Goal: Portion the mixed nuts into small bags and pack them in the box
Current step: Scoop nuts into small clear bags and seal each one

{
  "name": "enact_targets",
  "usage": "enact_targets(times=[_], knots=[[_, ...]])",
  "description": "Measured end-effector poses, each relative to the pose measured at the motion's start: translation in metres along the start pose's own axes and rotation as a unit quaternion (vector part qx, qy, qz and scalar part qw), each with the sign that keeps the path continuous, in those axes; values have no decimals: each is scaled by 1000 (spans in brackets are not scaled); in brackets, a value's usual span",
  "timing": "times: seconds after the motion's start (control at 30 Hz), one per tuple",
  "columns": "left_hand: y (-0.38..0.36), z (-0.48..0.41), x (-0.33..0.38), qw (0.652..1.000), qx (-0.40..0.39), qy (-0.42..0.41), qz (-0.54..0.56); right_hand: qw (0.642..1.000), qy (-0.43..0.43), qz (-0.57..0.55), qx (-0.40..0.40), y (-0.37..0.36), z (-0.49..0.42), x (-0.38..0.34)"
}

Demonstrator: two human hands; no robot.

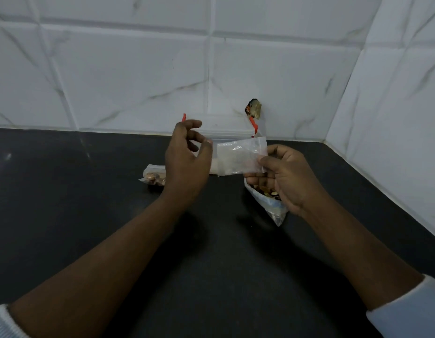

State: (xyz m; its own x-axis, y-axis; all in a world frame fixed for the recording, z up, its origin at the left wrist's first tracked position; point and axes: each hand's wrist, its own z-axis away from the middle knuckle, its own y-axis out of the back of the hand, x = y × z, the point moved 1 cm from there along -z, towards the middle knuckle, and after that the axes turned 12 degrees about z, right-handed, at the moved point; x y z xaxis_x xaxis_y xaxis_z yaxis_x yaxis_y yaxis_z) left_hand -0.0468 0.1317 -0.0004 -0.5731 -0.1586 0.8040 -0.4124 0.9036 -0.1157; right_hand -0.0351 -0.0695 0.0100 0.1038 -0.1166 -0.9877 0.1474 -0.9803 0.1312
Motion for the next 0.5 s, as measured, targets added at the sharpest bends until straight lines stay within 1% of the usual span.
enact_targets(times=[0.03,0.07,0.1,0.17,0.23,0.33,0.4,0.5], knots=[[-3,3,4,999,-20,-29,-12,1000,-2,1,-3,0,0,0],[-6,6,7,998,-44,-38,-13,1000,0,6,-9,-1,1,1],[-11,9,10,997,-70,-24,-1,1000,10,17,-17,-2,2,1],[-19,15,12,991,-120,40,40,997,52,54,-36,-6,4,2],[-24,19,9,983,-144,93,73,988,106,86,-66,-11,7,3],[-24,21,8,974,-111,142,134,982,136,88,-101,-16,9,4],[-23,19,7,967,-89,170,166,981,135,99,-97,-15,8,4],[-22,18,8,954,-76,205,206,977,141,129,-92,-12,9,2]])
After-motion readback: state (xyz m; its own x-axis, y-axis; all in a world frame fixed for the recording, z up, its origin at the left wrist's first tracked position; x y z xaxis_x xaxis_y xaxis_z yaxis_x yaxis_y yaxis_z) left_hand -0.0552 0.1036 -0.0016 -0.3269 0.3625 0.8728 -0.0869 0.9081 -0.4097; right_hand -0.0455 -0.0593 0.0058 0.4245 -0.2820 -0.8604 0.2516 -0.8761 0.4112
